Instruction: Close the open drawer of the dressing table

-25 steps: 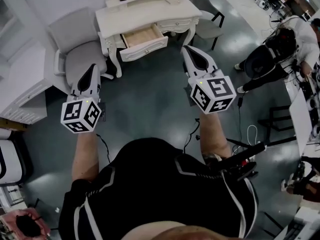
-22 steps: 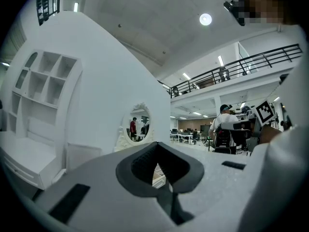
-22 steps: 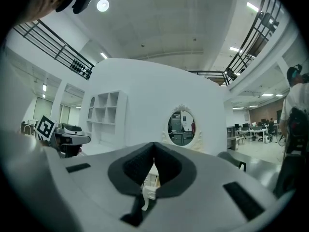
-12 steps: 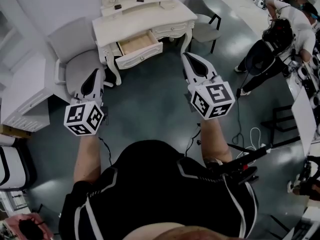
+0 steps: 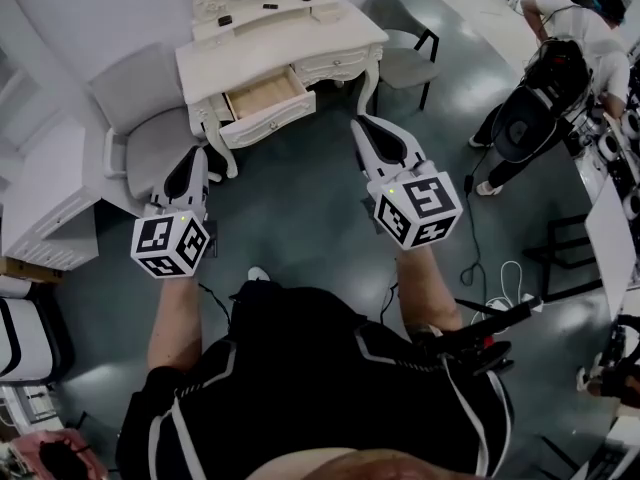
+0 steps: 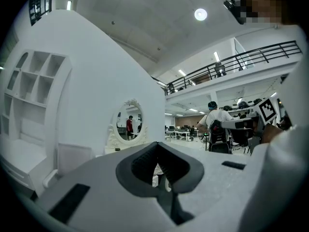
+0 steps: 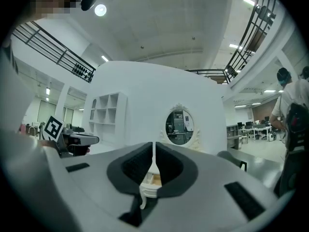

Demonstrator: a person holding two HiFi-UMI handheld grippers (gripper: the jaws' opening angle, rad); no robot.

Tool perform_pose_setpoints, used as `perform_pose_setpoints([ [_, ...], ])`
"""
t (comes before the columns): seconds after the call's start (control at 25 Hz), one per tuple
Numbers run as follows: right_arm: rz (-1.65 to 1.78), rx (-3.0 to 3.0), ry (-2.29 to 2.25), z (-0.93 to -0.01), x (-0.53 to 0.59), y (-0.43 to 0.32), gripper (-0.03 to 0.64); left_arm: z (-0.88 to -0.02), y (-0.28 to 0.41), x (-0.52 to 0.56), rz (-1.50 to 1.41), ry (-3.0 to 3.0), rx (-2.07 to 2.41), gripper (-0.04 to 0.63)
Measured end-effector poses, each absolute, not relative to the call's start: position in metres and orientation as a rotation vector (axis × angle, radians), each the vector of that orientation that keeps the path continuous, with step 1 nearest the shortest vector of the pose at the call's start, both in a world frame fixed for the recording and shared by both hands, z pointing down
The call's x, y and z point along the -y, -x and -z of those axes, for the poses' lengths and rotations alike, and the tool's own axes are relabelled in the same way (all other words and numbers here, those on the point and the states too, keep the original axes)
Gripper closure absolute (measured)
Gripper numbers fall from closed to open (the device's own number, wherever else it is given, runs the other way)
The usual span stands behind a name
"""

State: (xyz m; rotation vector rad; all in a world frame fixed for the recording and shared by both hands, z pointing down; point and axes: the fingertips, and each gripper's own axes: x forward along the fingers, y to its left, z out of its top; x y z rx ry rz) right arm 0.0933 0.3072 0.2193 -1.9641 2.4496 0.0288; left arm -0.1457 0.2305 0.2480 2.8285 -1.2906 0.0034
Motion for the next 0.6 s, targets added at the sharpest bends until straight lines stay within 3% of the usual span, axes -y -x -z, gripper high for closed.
perform_pose_setpoints([
  [0.6,-0.021,-2.438,2.004,-0.219,-0.175,-0.083,0.595,-0.251,0.142,-0.088,0.026,-2.865,1.201,0.591],
])
